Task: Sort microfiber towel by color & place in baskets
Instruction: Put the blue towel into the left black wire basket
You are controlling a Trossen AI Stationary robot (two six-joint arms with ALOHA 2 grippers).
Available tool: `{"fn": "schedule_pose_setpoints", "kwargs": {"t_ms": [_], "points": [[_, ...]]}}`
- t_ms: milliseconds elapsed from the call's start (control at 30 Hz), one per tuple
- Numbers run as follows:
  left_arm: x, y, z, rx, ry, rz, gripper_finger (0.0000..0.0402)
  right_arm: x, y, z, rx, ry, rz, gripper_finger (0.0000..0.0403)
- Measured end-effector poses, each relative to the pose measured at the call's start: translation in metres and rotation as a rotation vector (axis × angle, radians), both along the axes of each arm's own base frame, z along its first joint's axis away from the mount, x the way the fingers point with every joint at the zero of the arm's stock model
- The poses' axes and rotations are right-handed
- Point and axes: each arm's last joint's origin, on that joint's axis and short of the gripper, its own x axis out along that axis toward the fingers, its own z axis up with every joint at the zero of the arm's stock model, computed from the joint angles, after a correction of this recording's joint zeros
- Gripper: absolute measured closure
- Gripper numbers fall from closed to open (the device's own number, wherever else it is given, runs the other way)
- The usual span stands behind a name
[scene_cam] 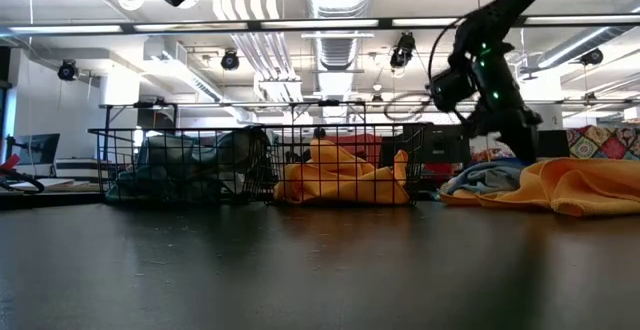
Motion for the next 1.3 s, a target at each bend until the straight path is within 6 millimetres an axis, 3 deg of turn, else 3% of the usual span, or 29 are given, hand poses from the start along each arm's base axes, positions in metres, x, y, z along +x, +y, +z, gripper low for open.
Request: {"fn": "schedule_pose_setpoints", "kwargs": {"t_ms": [433,667,1300], "points": [[-0.001,0.0,-0.004,0.015,0.05,-0.007,0.0243,0.023,-0.013,0.102,-0.235,-0.459,-0.116,0.0394],[-0.002,0.0,-0.005,0.018,0.062,-0.007,0.0243,0.043,-0.014,0.148,-0.329,-0.745,-0.124,0.0394],[-0.005,0.003,0.026,0.133,0.006,0.032,0.0243,0.096,0.008,0.214,-0.533,-1.247,0.012,0.0394]]}}
